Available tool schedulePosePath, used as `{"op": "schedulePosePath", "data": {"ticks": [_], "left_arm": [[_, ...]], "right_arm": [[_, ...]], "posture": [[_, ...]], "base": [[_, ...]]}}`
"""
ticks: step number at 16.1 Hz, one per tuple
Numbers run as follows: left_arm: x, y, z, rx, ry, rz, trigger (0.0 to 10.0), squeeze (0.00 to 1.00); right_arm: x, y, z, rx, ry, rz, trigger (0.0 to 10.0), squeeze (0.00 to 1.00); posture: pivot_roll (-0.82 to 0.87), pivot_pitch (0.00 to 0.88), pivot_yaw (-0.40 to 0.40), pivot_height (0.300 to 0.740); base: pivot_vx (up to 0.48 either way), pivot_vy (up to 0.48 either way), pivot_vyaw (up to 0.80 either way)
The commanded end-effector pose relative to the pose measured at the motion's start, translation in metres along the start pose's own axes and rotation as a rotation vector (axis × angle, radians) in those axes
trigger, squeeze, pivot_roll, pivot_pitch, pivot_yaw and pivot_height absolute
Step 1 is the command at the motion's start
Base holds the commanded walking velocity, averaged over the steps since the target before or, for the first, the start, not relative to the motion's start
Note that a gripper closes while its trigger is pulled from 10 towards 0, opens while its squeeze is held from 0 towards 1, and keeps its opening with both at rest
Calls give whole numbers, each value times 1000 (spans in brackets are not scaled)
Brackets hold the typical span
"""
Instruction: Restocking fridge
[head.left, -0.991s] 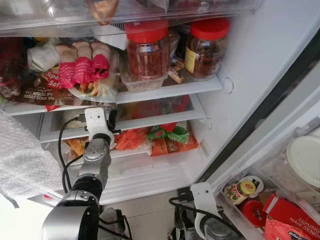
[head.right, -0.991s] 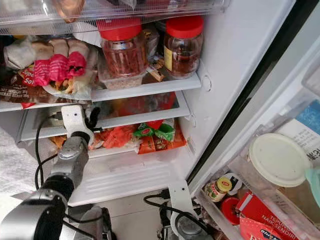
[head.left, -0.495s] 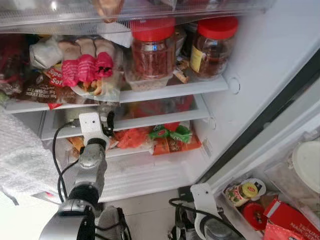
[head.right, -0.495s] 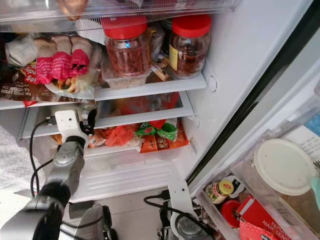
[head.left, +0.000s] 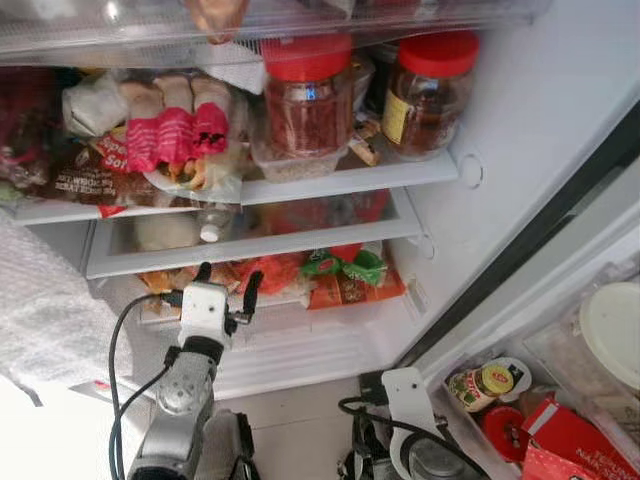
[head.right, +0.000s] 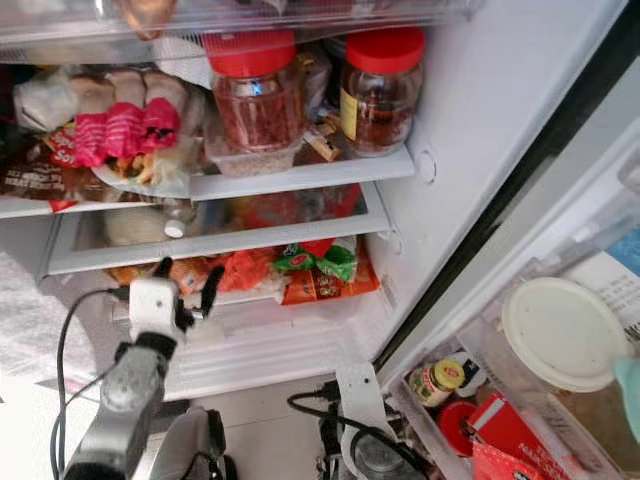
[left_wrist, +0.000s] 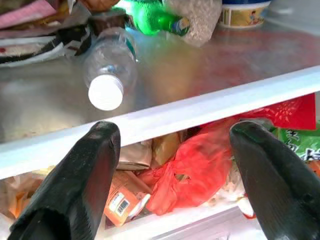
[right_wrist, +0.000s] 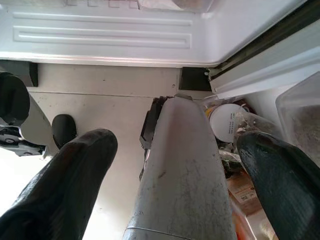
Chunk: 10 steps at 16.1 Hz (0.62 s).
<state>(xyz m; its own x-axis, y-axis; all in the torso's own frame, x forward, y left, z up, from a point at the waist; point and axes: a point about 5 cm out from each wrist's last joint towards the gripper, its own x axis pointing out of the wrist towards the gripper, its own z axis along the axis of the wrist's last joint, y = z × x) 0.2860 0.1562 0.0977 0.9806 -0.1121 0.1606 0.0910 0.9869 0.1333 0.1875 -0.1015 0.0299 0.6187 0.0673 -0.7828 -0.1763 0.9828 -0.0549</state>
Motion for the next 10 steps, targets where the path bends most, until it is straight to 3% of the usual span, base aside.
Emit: {"op": "schedulePosePath", "data": {"ticks": [1,5,10], "left_arm": [[-3,-2,3,20,-2,-18,10000,0],[-12,-5,-2,-32,49,-17,10000,0],[-12,-2,-4,-34,65,-6,10000,0]], "right_arm": [[-2,1,-2,1,0,-2,10000,0],[-3,-1,-4,-10,4,5,10000,0],[-3,-2,-6,-16,9,3,10000,0]], "posture": [[-123,183,-16,627],[-119,158,-20,627],[-132,135,-15,627]], "base": [[0,0,0],[0,0,0],[0,0,0]]}}
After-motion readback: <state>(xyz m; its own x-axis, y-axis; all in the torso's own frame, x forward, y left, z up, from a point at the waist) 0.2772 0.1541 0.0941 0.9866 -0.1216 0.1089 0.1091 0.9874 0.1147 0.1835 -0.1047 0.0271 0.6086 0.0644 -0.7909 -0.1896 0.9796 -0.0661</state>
